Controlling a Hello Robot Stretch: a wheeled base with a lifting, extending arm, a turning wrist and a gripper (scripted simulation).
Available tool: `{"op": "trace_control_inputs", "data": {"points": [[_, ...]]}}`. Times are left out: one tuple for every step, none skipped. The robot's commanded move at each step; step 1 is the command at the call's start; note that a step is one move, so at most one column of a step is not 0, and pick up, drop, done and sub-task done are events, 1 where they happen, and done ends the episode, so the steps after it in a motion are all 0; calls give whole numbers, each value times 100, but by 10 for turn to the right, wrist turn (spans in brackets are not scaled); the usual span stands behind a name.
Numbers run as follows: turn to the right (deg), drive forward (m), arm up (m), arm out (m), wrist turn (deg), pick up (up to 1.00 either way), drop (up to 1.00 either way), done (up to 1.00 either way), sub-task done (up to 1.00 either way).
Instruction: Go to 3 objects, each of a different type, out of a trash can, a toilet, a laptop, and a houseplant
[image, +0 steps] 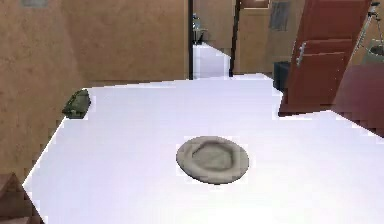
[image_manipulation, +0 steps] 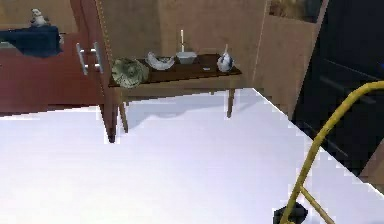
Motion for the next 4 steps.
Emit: {"op": "trace_control_inputs", "data": {"points": [[390,0,0,0,0,0,0,0,0],[0,100,0,0,0,0,0,0,0],[30,0,0,0,0,0,0,0,0],[0,25,0,0,0,0,0,0,0]]}}
